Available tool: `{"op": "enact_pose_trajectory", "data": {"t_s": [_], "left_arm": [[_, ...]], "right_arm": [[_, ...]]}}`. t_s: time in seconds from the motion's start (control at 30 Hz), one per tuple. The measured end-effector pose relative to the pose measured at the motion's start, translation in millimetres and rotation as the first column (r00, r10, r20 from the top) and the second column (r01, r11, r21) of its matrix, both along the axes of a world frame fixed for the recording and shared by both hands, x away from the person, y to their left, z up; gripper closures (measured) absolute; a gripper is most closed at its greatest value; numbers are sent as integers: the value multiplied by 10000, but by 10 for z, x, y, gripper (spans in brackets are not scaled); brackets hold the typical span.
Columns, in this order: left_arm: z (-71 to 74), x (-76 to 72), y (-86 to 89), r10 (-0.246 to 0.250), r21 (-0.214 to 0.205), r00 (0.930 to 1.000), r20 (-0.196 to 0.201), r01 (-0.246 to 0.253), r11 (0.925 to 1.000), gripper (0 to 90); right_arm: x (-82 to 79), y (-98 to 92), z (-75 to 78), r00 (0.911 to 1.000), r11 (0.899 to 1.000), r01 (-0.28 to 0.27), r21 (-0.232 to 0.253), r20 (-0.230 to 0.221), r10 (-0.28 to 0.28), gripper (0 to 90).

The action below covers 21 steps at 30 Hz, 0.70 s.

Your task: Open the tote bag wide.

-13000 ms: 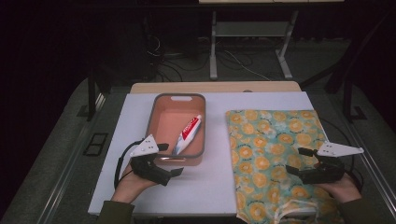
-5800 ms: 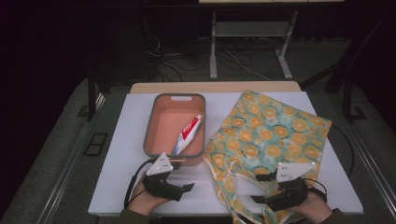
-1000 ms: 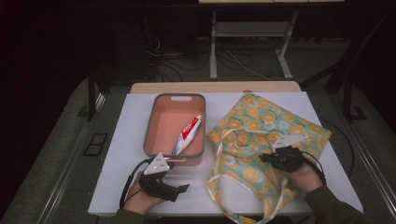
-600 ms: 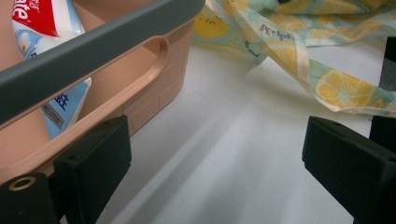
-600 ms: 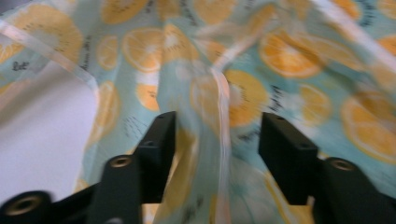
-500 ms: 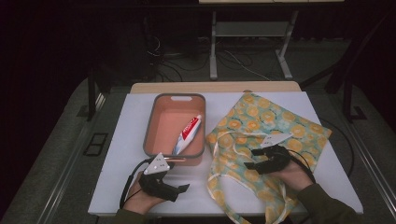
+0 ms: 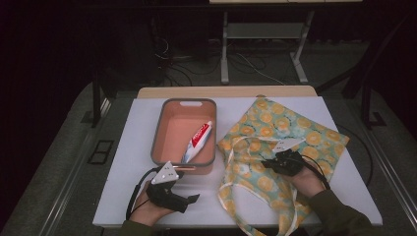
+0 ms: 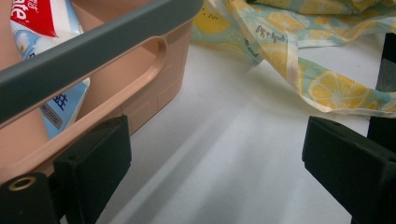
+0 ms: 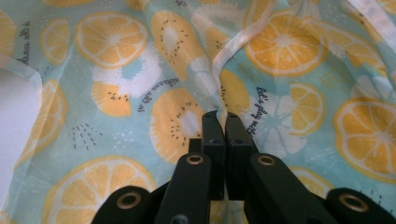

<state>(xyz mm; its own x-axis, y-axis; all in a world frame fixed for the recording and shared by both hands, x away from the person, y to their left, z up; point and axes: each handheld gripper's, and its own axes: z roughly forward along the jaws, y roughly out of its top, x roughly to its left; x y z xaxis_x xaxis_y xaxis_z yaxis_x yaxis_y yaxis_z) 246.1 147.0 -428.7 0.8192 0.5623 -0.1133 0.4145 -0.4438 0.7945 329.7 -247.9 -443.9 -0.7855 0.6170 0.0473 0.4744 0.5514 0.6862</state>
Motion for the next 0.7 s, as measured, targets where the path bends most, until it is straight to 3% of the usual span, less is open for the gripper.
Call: {"op": "enact_pose_trajectory", "data": {"t_s": [0.07, 0.1, 0.2, 0.4, 0.57, 0.7], "left_arm": [[-1, 1, 5, -16, -10, 10000, -5, 16, 10000, 67], [-2, 2, 5, -27, -9, 10000, -12, 27, 10000, 67], [0, 3, 5, -30, -13, 10000, -2, 30, 10000, 67], [-1, 4, 9, -37, -12, 10000, -16, 37, 10000, 67], [1, -3, 19, -43, -29, 10000, -7, 43, 10000, 67], [5, -1, 28, -117, -26, 9999, -11, 117, 9999, 67]], "right_arm": [[-2, -15, 46, 10000, 9998, 21, 192, 60, -22, 893], [-5, -45, 162, 9997, 9979, 76, 639, 239, -91, 892], [18, -89, 314, 9983, 9931, 187, 1153, 534, -250, 892], [179, -177, 541, 9914, 9758, 726, 2061, 922, -933, 892], [338, -258, 485, 9875, 9634, 1214, 2391, 688, -1415, 892], [325, -266, 469, 9881, 9672, 1184, 2248, 700, -1372, 892]]}}
